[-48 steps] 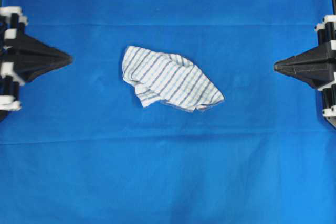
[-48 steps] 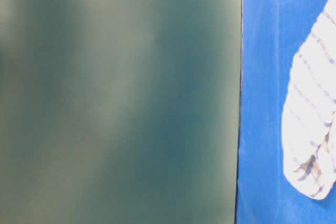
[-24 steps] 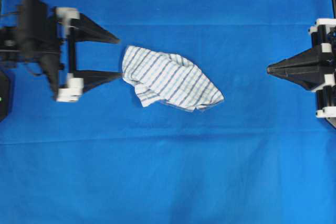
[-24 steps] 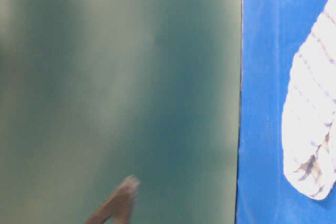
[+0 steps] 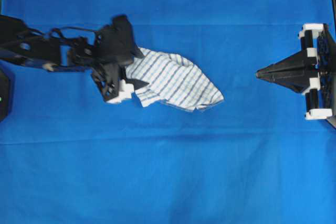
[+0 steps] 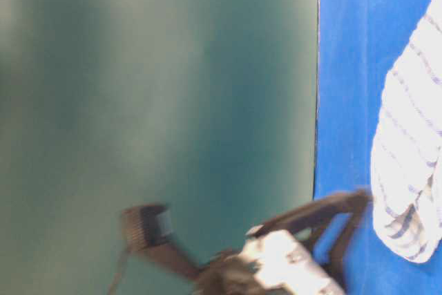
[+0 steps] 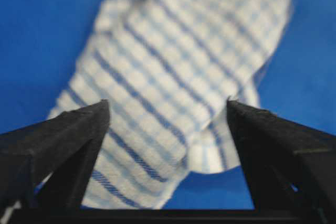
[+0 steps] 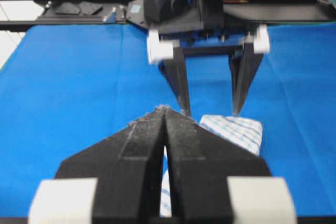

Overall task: Hand over the towel.
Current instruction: 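Lower the left gripper onto the towel's left edge and close it, then lift the towel with the left gripper toward the table center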

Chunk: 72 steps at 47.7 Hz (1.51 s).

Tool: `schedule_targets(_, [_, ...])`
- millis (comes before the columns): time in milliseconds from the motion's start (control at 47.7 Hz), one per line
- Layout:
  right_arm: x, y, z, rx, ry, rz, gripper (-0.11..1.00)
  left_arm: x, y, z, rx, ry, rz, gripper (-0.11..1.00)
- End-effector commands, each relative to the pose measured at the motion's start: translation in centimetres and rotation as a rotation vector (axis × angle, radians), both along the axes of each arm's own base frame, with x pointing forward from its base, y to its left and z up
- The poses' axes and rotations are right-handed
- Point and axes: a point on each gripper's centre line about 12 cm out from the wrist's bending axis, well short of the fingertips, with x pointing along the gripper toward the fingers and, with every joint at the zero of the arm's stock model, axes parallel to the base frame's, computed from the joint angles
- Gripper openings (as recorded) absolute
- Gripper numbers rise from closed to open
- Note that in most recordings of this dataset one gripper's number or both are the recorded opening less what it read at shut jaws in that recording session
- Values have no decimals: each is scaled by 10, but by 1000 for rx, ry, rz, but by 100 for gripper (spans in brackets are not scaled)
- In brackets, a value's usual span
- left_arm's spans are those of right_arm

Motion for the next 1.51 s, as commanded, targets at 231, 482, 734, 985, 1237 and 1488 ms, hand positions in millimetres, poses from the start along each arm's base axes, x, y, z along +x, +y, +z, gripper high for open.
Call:
schedule_targets(231, [6,1,1,6,5,2,0,14,3,-35,-5,92,-4,92])
schedule_targets(482, [6,1,3,6,-2,2,0,14,3,-33,3,115,-15,45])
schedule_targets(734, [6,1,3,6,-3,2,0,11,2,18,15,30,-17,7])
schedule_targets(985, [5,1,5,-2,-9,3,0,-8,-6,119,48,-227,-30,7])
schedule_targets(1237, [6,1,7,-8,-25,4,0,-36,-26,202,82,-557,-72,7])
schedule_targets(1488, [6,0,8,-8,-40,0,0,-48,-40,220,84,-706,-105,7])
